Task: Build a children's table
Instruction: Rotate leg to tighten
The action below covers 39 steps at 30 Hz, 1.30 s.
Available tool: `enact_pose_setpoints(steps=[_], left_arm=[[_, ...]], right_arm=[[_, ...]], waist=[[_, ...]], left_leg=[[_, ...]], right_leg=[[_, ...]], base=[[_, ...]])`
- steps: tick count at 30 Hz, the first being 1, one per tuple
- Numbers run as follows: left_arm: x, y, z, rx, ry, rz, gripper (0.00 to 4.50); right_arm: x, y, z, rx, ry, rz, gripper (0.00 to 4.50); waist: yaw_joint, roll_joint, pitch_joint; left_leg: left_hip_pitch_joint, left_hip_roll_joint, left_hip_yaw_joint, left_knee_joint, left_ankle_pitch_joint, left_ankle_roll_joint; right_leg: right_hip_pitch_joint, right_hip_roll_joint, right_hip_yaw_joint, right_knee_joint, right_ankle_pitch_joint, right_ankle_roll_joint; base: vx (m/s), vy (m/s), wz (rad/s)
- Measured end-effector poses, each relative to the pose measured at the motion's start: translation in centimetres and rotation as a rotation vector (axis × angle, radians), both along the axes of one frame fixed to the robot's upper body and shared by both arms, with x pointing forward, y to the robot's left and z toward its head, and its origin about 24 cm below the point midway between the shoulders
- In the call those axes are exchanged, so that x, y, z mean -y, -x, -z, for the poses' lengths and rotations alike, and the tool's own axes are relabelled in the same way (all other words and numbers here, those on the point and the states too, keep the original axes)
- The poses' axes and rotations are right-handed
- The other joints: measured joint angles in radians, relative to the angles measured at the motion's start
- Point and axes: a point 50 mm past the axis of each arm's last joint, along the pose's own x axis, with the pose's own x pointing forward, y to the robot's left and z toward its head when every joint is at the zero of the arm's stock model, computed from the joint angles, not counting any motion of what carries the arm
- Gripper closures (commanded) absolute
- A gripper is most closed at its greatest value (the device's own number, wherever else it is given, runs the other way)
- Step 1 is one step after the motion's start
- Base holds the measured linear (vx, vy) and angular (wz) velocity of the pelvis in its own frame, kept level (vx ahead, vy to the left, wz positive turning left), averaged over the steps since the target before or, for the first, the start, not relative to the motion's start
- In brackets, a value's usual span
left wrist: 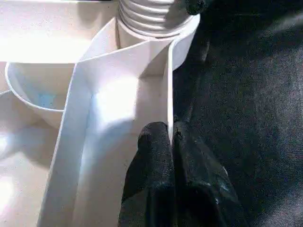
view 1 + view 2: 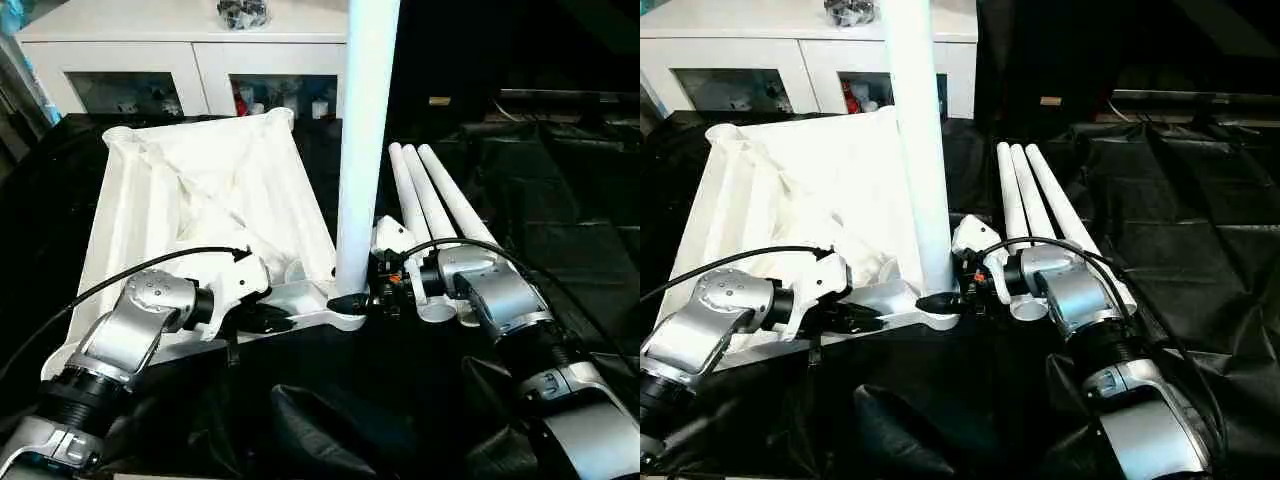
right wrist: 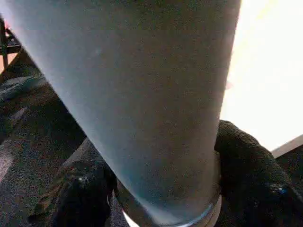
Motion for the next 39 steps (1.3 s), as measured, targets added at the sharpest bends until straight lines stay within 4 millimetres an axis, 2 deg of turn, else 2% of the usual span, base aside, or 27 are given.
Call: enact_pose_setpoints(steps=[7,13,19,22,25,28,33,39], left_arm=[[-0.1,-0.1,0.2,-0.010,0.008,-0.032,4.50],[0.0,-0.1,0.6,-0.021,0.015,-0.053,4.50],[-0.1,-0.2,0.7,-0.028,0.018,-0.081,4.50],[-0.1,-0.5,0.9,-0.026,0.029,-0.146,4.50],[0.9,-1.6,1.2,-0.001,0.042,-0.259,4.50],[2.6,-2.5,1.6,0.022,0.063,-0.371,4.50],[5.0,-3.1,2.0,0.058,0.075,-0.490,4.50],[5.6,-3.0,2.0,0.067,0.071,-0.505,4.50]], right_arm=[[0.1,0.0,1.0,-0.047,-0.065,0.081,1.85],[0.2,-0.3,1.6,-0.079,-0.100,0.138,1.85],[0.1,-0.5,2.1,-0.091,-0.120,0.184,1.85],[-0.6,-1.1,2.4,-0.084,-0.143,0.273,1.85],[-1.3,-2.2,2.7,-0.058,-0.143,0.465,1.85],[-2.1,-3.3,2.7,-0.035,-0.133,0.661,1.85],[-3.0,-4.3,2.6,-0.013,-0.093,0.871,1.86],[-3.6,-4.6,2.5,-0.014,-0.087,0.939,1.86]], waist=[[-0.004,0.002,-0.002],[-0.006,0.003,-0.001],[-0.014,0.003,-0.001],[-0.025,0.004,-0.002],[-0.036,0.005,-0.001],[-0.039,0.008,0.000],[-0.037,0.011,0.002],[-0.039,0.011,0.002]], left_leg=[[0.003,0.000,0.000,0.001,0.000,-0.001],[0.014,0.001,0.000,0.001,0.000,-0.002],[0.019,0.001,-0.001,0.000,0.001,-0.002],[0.021,0.001,-0.001,0.000,0.001,-0.003],[0.024,0.001,-0.001,0.000,0.001,-0.004],[0.027,0.000,-0.002,-0.001,0.001,-0.004],[0.031,0.000,-0.003,-0.003,0.001,-0.004],[0.034,-0.002,-0.003,-0.008,0.001,-0.004]], right_leg=[[0.001,0.000,0.001,0.004,0.000,0.000],[0.010,0.000,0.001,0.005,0.000,0.000],[0.012,0.000,0.000,0.006,0.000,0.000],[0.012,0.000,0.000,0.007,0.001,-0.002],[0.013,0.000,0.000,0.006,0.002,-0.003],[0.014,0.000,0.000,0.005,0.000,0.000],[0.012,-0.001,0.000,0.000,-0.001,0.002],[0.014,-0.001,0.000,-0.013,-0.001,0.002]], base=[[0.000,0.000,0.00],[0.000,0.000,0.00],[0.000,0.000,0.00],[0.000,0.000,0.00],[0.000,0.000,0.00],[0.000,0.000,0.00],[0.000,0.000,0.00],[0.000,0.000,0.00]])
